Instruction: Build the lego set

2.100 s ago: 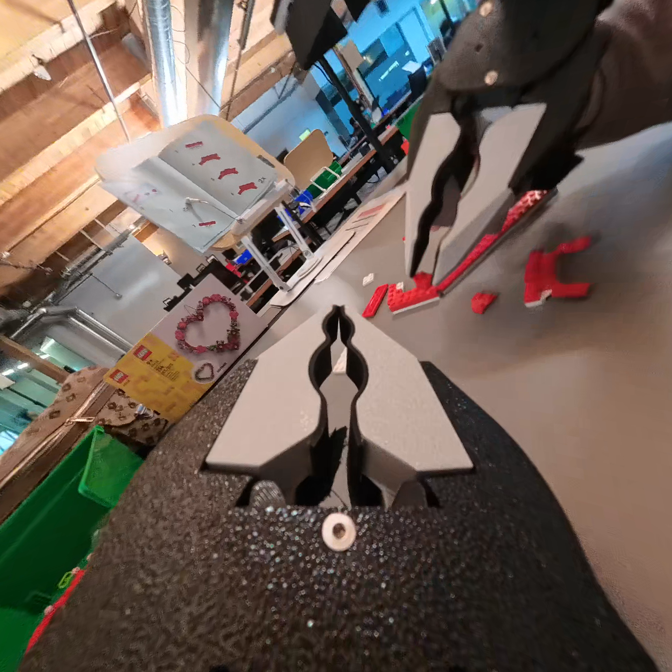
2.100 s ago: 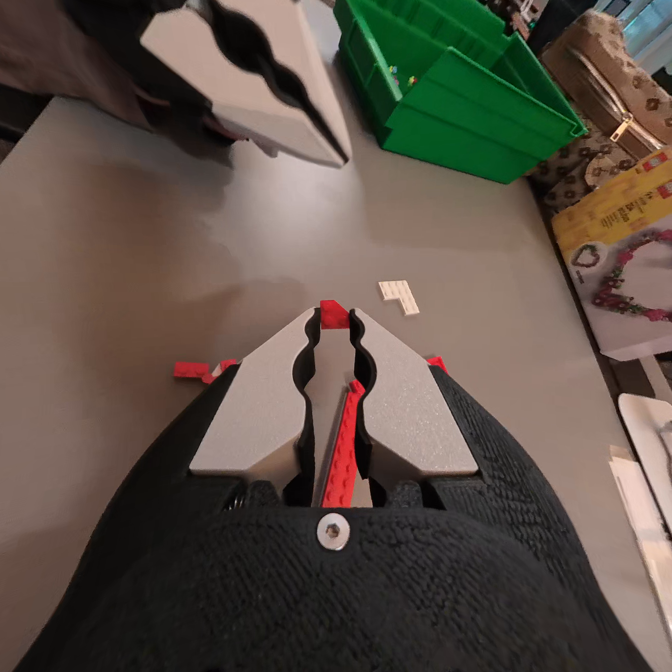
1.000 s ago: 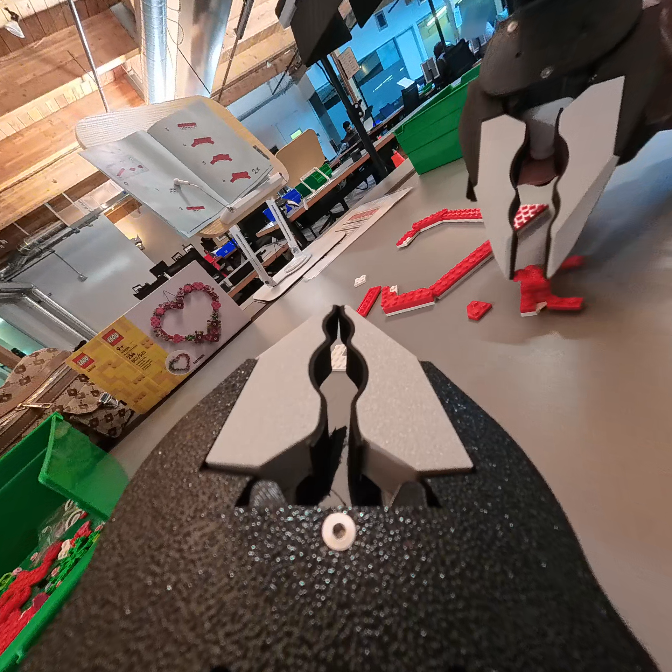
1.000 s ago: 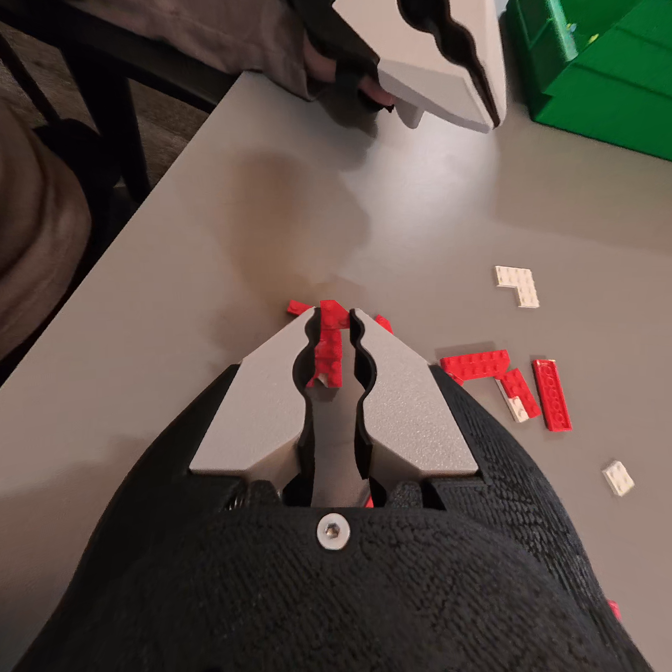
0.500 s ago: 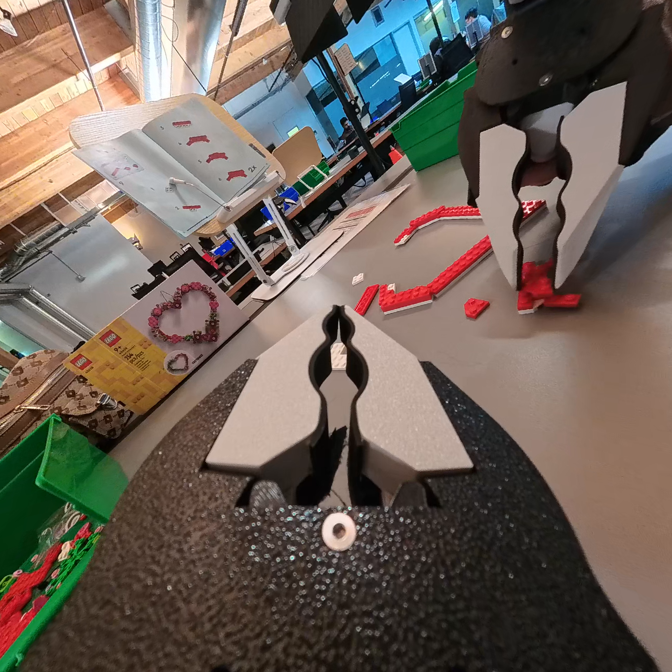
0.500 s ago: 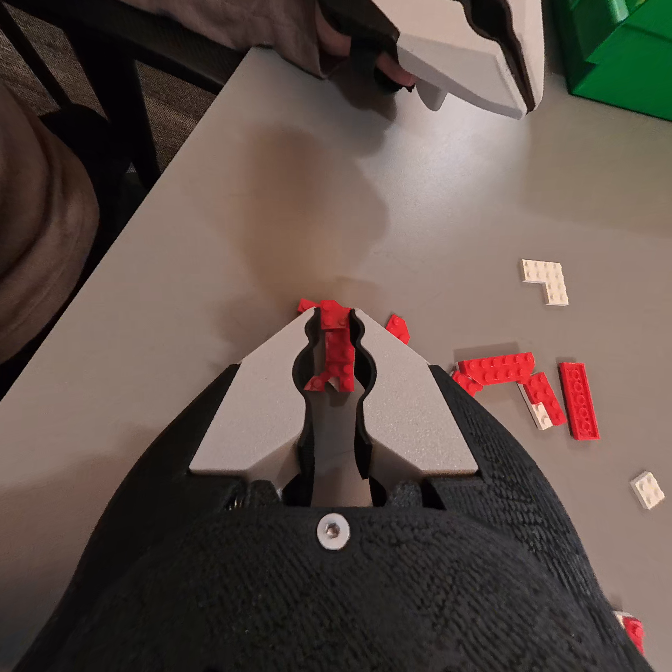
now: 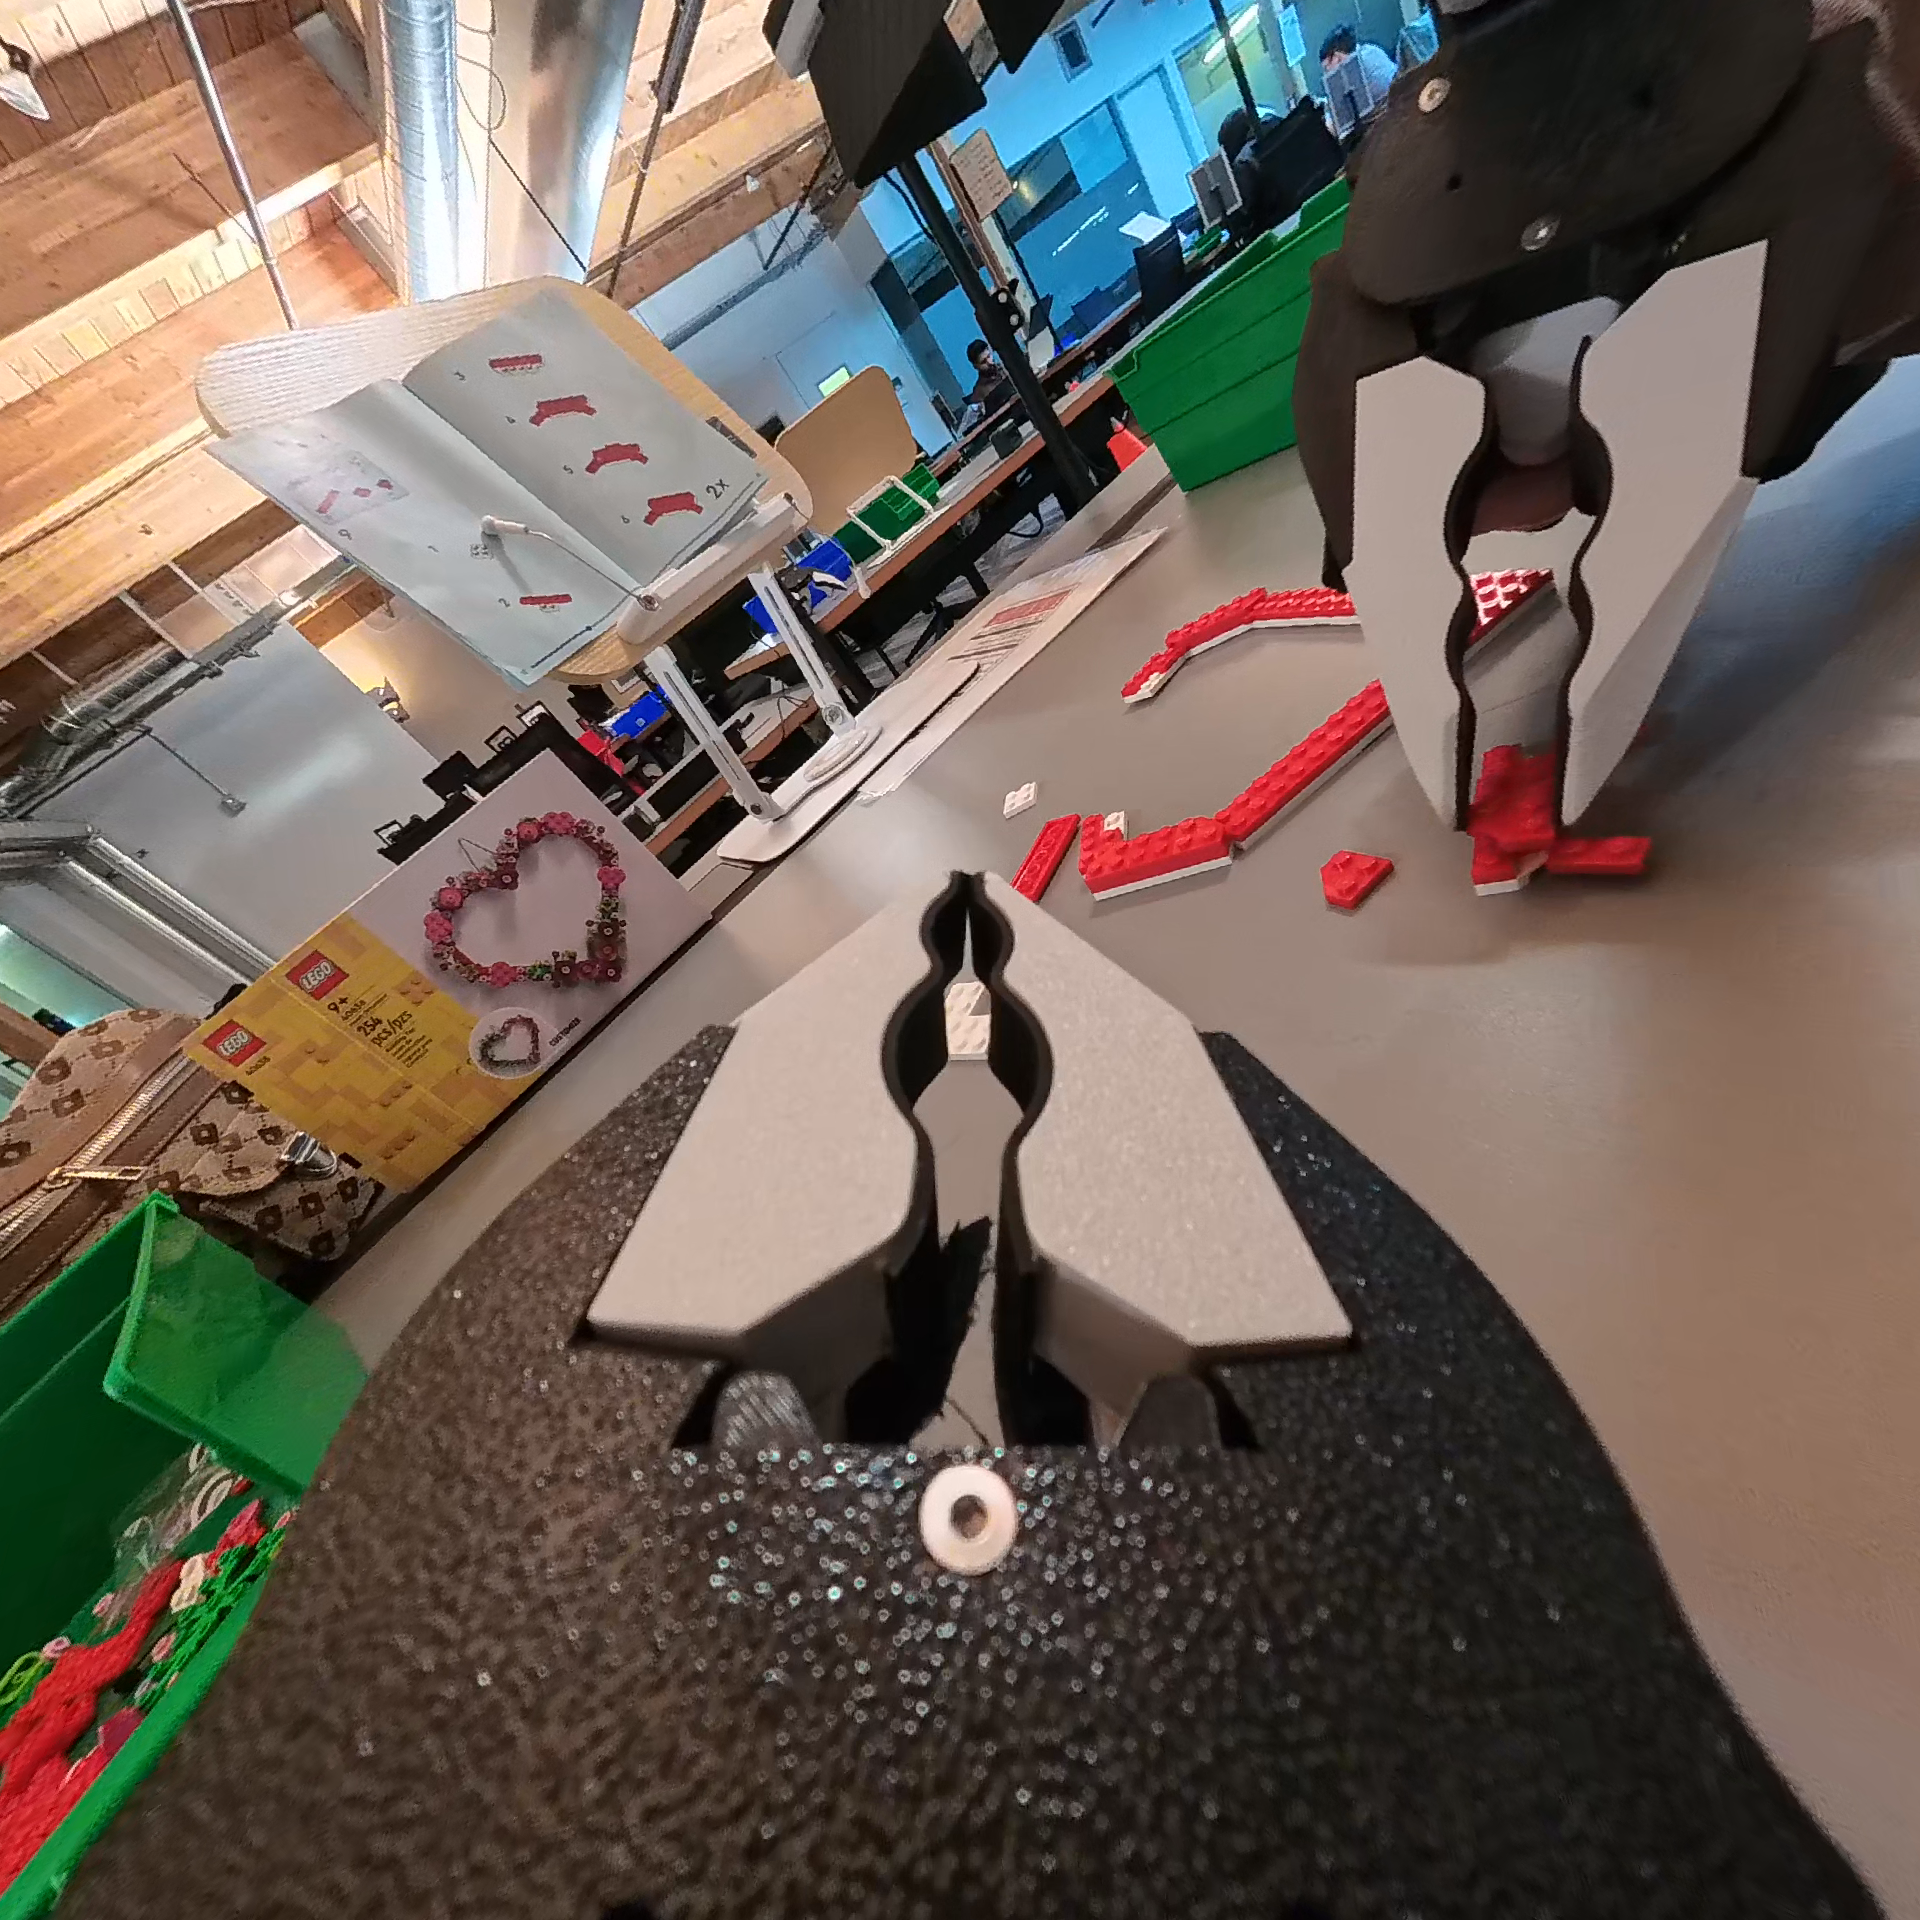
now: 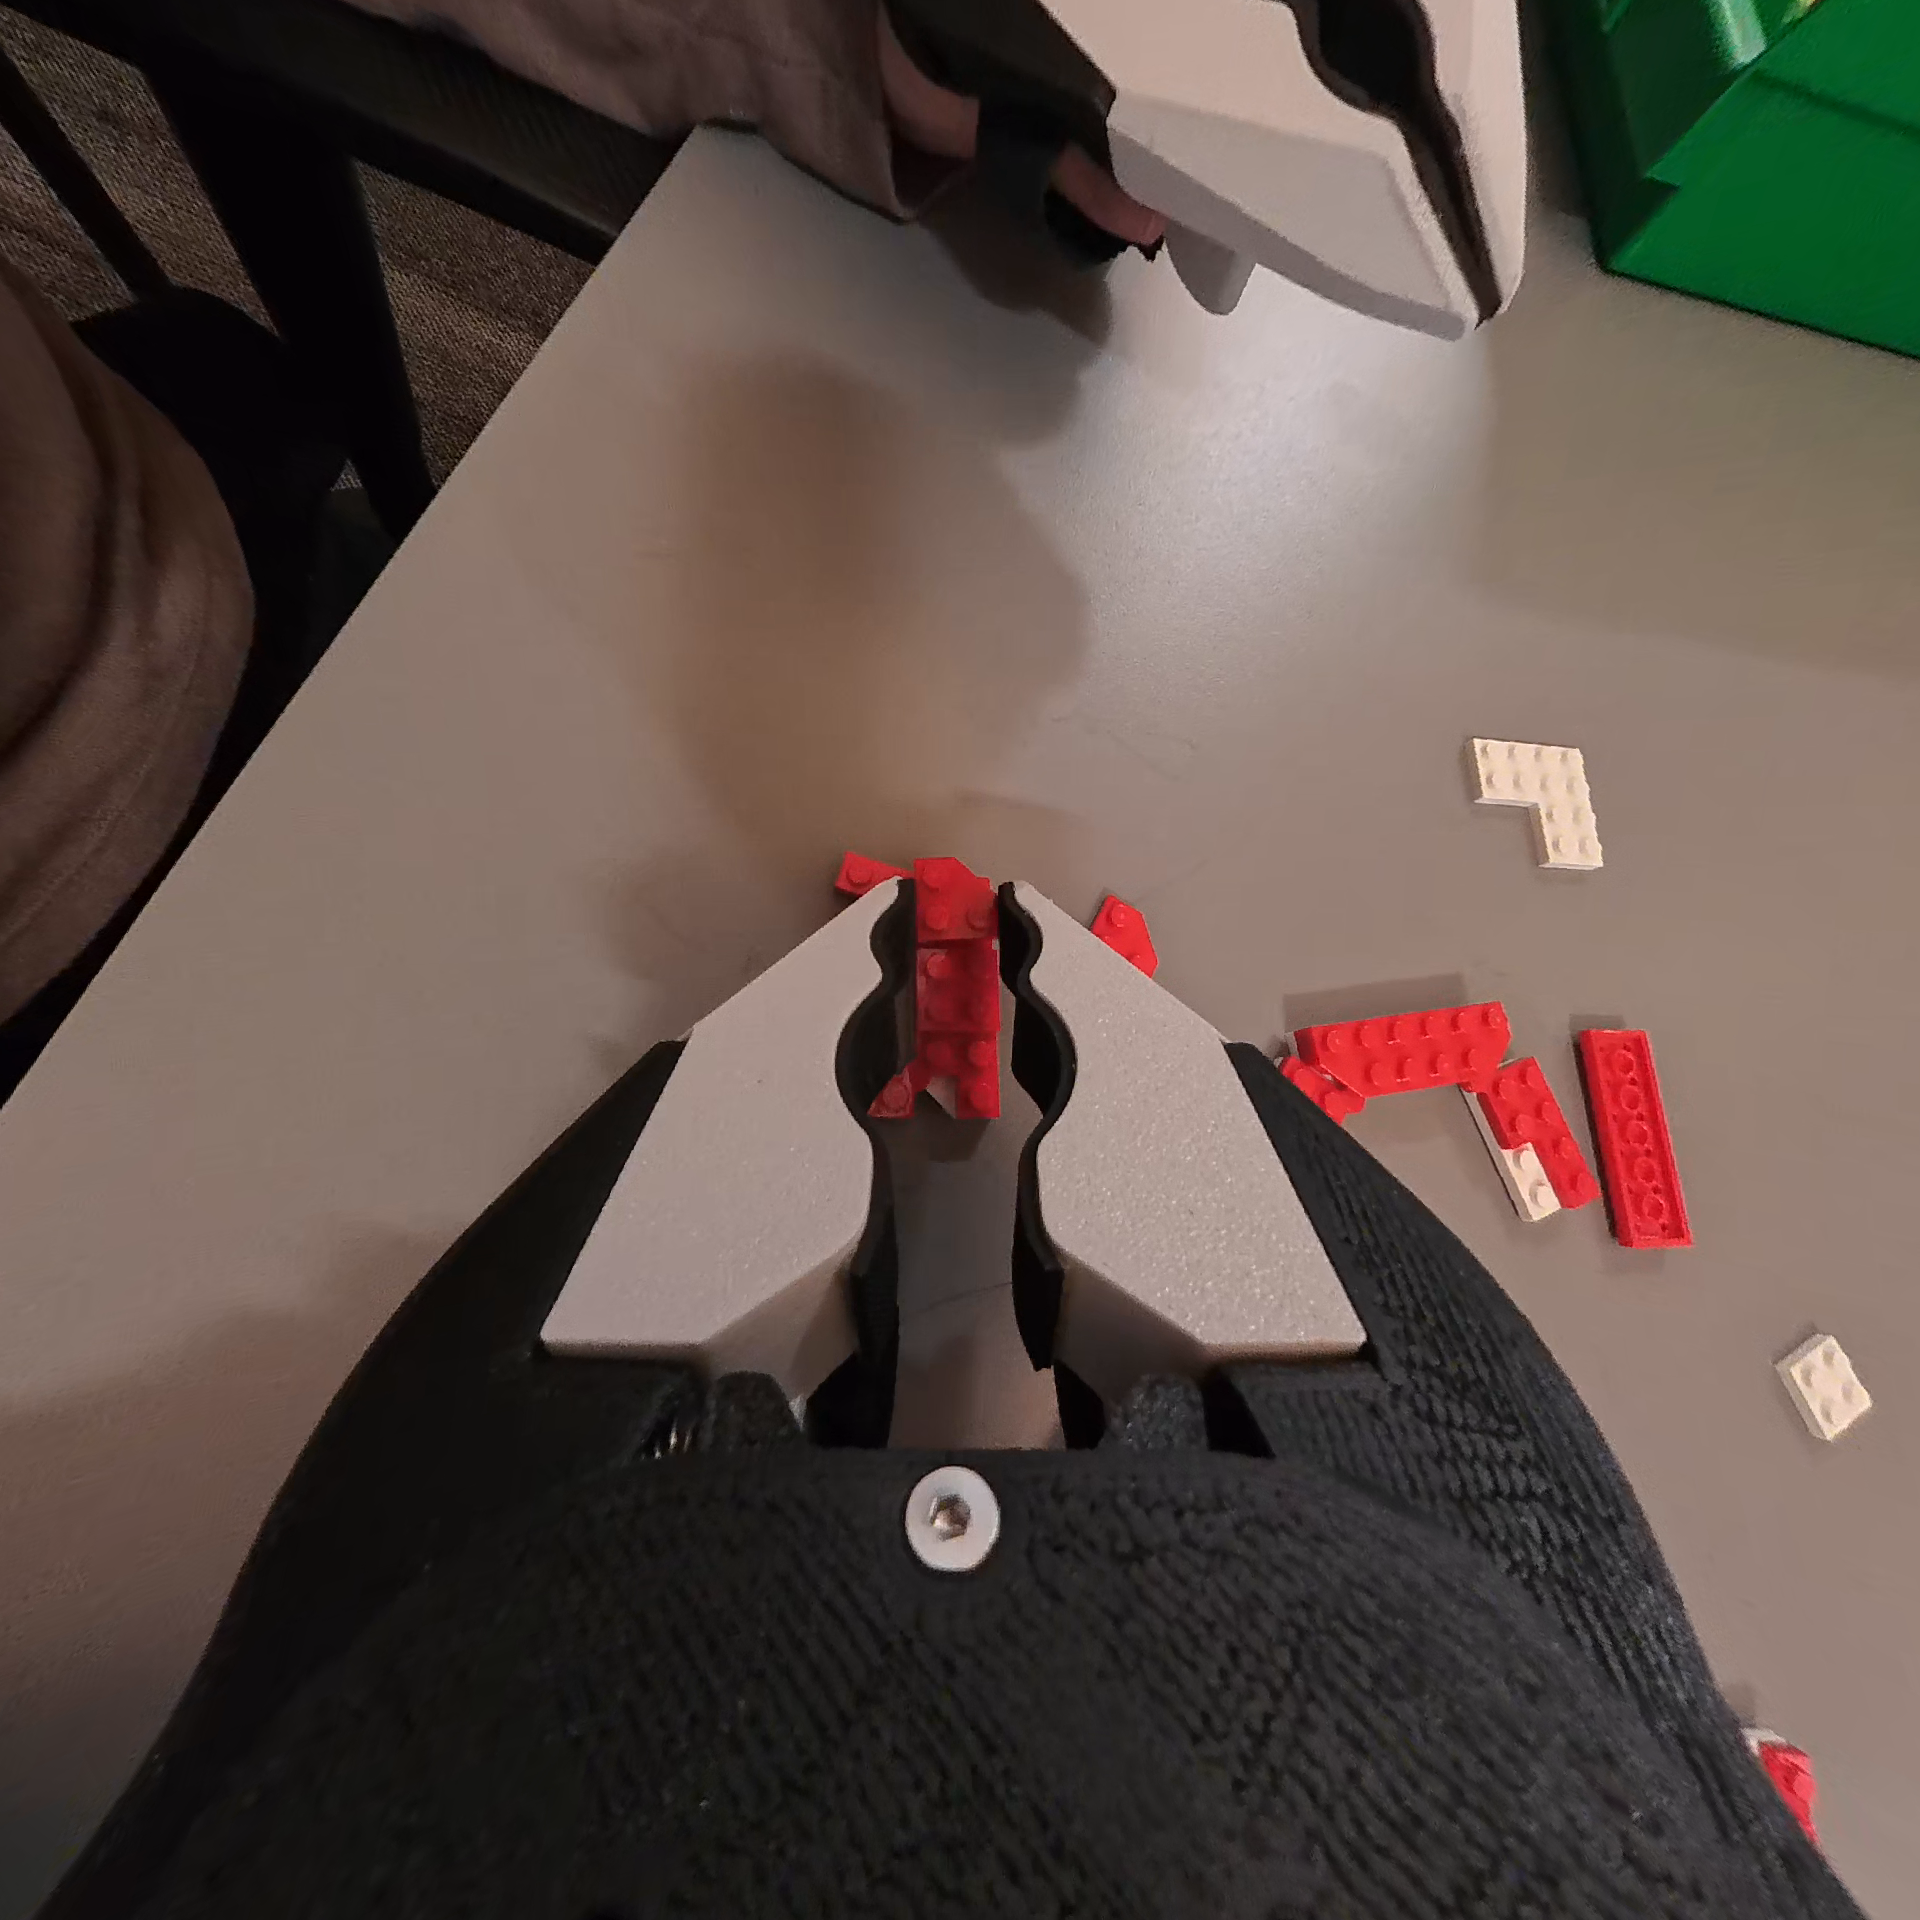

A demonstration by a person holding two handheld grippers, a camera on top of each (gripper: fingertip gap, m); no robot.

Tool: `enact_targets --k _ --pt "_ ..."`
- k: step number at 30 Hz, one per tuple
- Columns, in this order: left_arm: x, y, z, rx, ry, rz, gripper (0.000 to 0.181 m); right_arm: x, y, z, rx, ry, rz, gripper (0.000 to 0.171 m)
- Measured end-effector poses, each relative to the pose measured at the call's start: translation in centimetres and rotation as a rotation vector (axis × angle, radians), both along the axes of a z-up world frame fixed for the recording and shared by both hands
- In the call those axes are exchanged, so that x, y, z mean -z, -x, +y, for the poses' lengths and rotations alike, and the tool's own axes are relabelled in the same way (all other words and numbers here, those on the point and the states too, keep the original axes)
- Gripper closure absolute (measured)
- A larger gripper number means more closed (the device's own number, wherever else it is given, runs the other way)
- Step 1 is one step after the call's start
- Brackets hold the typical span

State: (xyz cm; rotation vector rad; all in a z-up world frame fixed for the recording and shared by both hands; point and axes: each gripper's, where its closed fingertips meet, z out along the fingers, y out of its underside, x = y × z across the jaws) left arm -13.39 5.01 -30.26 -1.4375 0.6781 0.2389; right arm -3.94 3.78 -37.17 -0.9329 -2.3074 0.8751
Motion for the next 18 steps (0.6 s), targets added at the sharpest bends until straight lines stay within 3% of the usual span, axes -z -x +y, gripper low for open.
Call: enact_targets --k 10,18 --pt "0.1 0.0 0.0 -0.001 0.003 0.001 0.181 -1.0 0.6 -2.1 -0.057 0.042 0.049 0.157" --pt "0.0 0.0 0.0 -0.002 0.002 -0.001 0.181 0.9 1.6 -4.3 -0.079 0.03 -0.047 0.157"
